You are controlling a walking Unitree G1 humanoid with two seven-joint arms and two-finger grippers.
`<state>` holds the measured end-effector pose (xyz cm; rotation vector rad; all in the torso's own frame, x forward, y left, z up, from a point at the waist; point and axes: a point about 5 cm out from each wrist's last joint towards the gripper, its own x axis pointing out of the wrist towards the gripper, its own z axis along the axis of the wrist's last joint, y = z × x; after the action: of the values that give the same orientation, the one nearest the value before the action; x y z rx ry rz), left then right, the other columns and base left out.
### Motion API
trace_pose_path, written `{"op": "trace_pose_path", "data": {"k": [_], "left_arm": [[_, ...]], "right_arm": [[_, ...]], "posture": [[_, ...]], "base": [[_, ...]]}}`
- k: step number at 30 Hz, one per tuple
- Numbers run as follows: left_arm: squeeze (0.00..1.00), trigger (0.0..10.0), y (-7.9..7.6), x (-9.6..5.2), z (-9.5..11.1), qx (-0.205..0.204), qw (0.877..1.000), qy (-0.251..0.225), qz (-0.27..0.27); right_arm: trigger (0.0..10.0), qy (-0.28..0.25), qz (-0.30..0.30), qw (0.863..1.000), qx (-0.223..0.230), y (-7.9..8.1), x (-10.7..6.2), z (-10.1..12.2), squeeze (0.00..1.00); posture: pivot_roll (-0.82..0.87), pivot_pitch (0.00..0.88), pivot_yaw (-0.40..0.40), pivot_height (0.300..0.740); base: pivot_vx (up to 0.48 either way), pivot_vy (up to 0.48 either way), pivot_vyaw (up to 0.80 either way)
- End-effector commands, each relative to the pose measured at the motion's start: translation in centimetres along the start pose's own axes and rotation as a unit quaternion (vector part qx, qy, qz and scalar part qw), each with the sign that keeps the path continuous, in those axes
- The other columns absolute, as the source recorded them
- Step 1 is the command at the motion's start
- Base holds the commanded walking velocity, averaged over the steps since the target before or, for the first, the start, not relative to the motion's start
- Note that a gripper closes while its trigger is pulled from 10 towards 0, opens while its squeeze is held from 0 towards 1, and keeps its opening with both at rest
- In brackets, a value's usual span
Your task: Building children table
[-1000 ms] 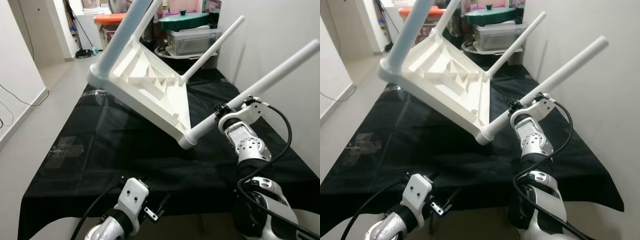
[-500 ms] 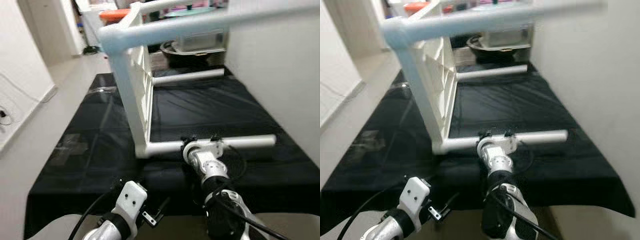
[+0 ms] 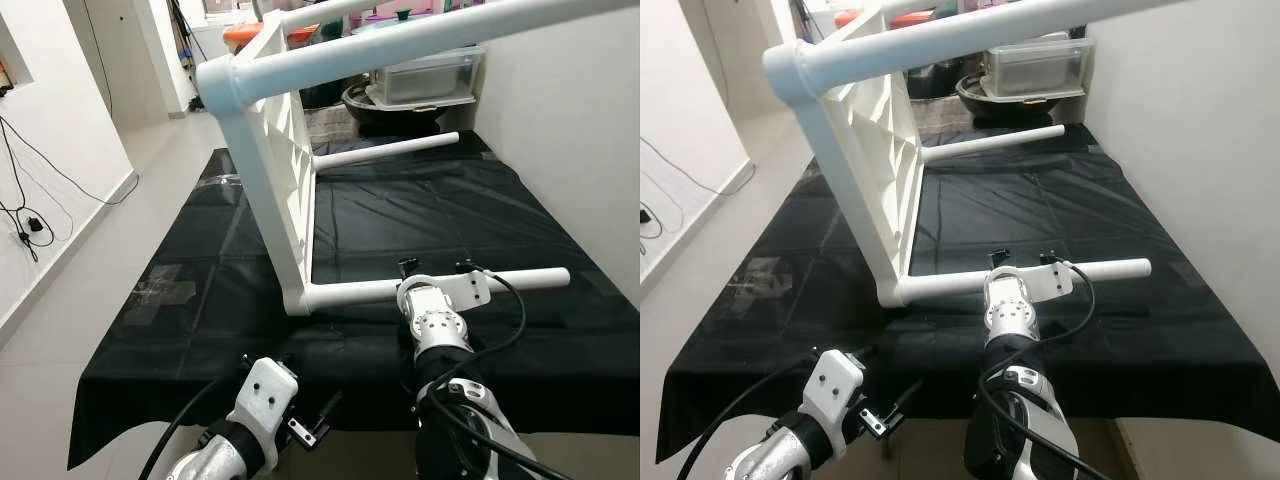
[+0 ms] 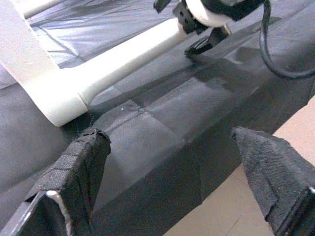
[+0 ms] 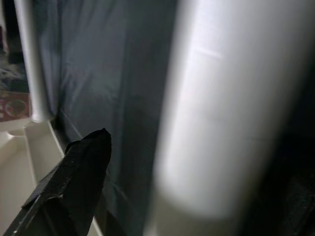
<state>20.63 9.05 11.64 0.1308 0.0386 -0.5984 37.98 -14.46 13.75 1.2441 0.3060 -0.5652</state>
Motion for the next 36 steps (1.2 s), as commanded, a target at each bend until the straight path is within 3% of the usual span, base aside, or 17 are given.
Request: {"op": "trace_pose_path", "data": {"k": [1,10,19,23,24,25,26,27,28,29,30,31,32,33,34,35,36], "left_arm": [[0.0,10.0,0.0,0.0,-0.5,-0.003,1.0,0.014,-0.001],[0.0,10.0,0.0,0.4,-0.6,-0.004,1.0,0.013,0.0],[0.0,10.0,0.1,0.6,-0.6,-0.003,1.0,0.01,0.001],[0.0,10.0,0.1,0.7,-0.6,-0.003,1.0,0.009,0.001],[0.0,10.0,0.1,0.7,-0.6,-0.003,1.0,0.009,0.001],[0.0,10.0,0.2,0.8,-0.6,-0.002,1.0,0.008,0.003],[0.0,10.0,0.2,0.8,-0.6,-0.002,1.0,0.008,0.003],[0.0,10.0,0.3,0.8,-0.5,-0.001,1.0,0.006,0.004],[0.0,10.0,0.3,0.8,-0.5,-0.002,1.0,0.005,0.005],[0.0,10.0,0.3,0.8,-0.5,-0.002,1.0,0.005,0.005],[0.0,10.0,0.4,0.9,-0.6,0.001,1.0,0.005,0.008],[0.0,10.0,0.4,0.9,-0.6,0.001,1.0,0.005,0.008],[0.0,10.0,0.4,1.0,-0.6,0.002,1.0,0.004,0.012],[0.0,10.0,0.4,1.0,-0.6,0.002,1.0,0.004,0.012],[0.0,10.0,0.8,1.1,-0.6,-0.004,1.0,0.004,0.025],[0.0,10.0,0.8,1.1,-0.6,-0.004,1.0,0.004,0.025],[0.0,10.0,1.1,1.3,-0.6,-0.016,0.999,0.002,0.037]], "right_arm": [[10.0,0.064,-0.011,0.998,0.0,-0.8,-1.2,-4.7,0.0],[10.0,0.032,-0.022,0.999,-0.024,-1.7,-3.4,-2.1,0.0],[10.0,0.031,-0.061,0.993,-0.096,-4.7,-5.5,-0.5,0.0],[10.0,-0.002,0.001,0.986,-0.166,-4.3,-6.0,0.8,0.0],[10.0,-0.002,0.001,0.986,-0.166,-4.3,-6.0,0.8,0.0],[10.0,-0.038,0.077,0.965,-0.248,-3.0,-6.2,1.4,0.0],[10.0,-0.038,0.077,0.965,-0.248,-3.0,-6.2,1.4,0.0],[10.0,-0.077,0.161,0.919,-0.351,-1.6,-6.9,1.8,0.0],[10.0,-0.091,0.195,0.896,-0.389,-1.2,-7.4,1.9,0.0],[10.0,-0.091,0.195,0.896,-0.389,-1.2,-7.4,1.9,0.0],[10.0,-0.12,0.233,0.851,-0.455,-1.2,-7.9,1.7,0.0],[10.0,-0.12,0.233,0.851,-0.455,-1.2,-7.9,1.7,0.0],[10.0,-0.136,0.267,0.805,-0.512,-1.7,-8.4,1.4,0.0],[10.0,-0.136,0.267,0.805,-0.512,-1.7,-8.4,1.4,0.0],[10.0,-0.158,0.298,0.742,-0.579,-2.8,-9.0,0.8,0.0],[10.0,-0.158,0.298,0.742,-0.579,-2.8,-9.0,0.8,0.0],[10.0,-0.16,0.303,0.729,-0.593,-3.4,-9.0,0.5,0.0]], "posture": [[0.18,0.0,0.017,0.74],[0.16,0.0,0.013,0.74],[0.15,0.0,0.015,0.74],[0.14,0.0,0.015,0.74],[0.14,0.0,0.015,0.74],[0.14,0.0,0.014,0.74],[0.14,0.0,0.014,0.74],[0.14,0.0,0.015,0.74],[0.14,0.0,0.016,0.74],[0.14,0.0,0.016,0.74],[0.13,0.0,0.014,0.74],[0.13,0.0,0.014,0.74],[0.13,0.0,0.011,0.74],[0.13,0.0,0.011,0.74],[0.13,0.0,0.008,0.74],[0.13,0.0,0.008,0.74],[0.12,0.0,0.004,0.74]], "base": [[0.0,0.0,0.0],[0.0,0.0,0.0],[0.0,0.0,0.0],[0.0,0.0,0.0],[0.0,0.0,0.0],[0.0,0.0,0.0],[0.0,0.0,0.0],[0.0,0.0,0.0],[0.0,0.0,0.0],[0.0,0.0,0.0],[0.0,0.0,0.0],[0.0,0.0,0.0],[0.0,0.0,0.0],[0.0,0.0,0.0],[0.0,0.0,0.0],[0.0,0.0,0.0],[0.307,-0.364,0.0]]}}
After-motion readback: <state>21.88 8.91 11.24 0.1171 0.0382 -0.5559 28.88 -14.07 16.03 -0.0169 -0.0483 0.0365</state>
